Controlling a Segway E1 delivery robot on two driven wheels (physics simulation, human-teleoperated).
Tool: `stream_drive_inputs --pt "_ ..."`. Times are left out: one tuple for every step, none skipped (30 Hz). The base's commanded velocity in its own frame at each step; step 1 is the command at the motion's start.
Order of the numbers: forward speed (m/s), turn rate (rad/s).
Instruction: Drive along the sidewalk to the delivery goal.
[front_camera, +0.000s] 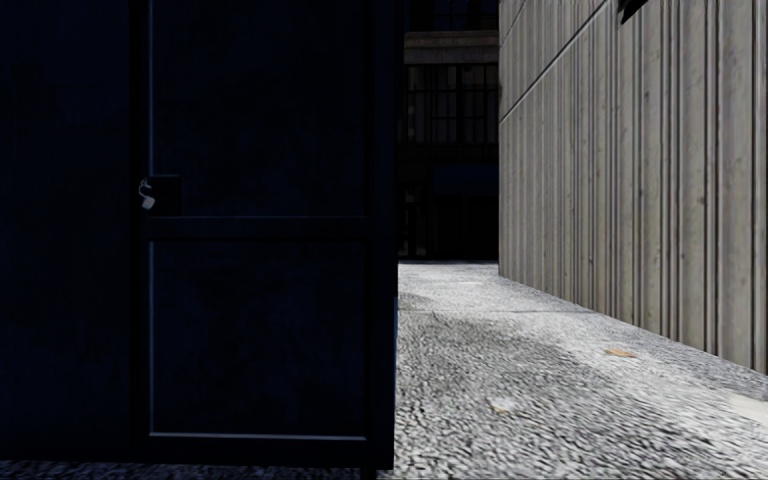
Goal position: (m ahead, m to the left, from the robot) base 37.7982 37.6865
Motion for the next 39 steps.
stream_drive_inputs --pt "-0.54 -0.34" --pt "-0.54 -0.40" --pt "-0.54 -0.40" --pt "-0.54 -0.44" --pt "-0.54 -0.45" --pt "-0.54 -0.45" --pt "-0.54 -0.45" --pt "-0.54 -0.45" --pt "-0.55 -0.45" --pt "-0.55 -0.45" --pt "-0.55 -0.45" --pt "-0.55 -0.45" --pt "-0.55 -0.45" --pt "-0.55 -0.45" --pt "-0.55 -0.45" --pt "-0.55 -0.45" --pt "-0.55 -0.45" --pt "-0.55 -0.46" --pt "-0.55 -0.46" --pt "-0.55 -0.47" --pt "-0.55 -0.47" --pt "-0.55 -0.49" --pt "-0.55 -0.50" --pt "-0.55 -0.51" --pt "-0.55 -0.51" --pt "-0.55 -0.51" --pt "0.00 -0.06" --pt "0.00 0.00" --pt "0.00 0.00" --pt "0.00 0.00" --pt "0.00 0.00" --pt "0.00 0.00" --pt "0.00 0.00" --pt "0.00 0.00" --pt "0.00 0.00" --pt "0.00 0.00" --pt "0.00 0.00" --pt "0.00 0.00" --pt "0.00 0.00"
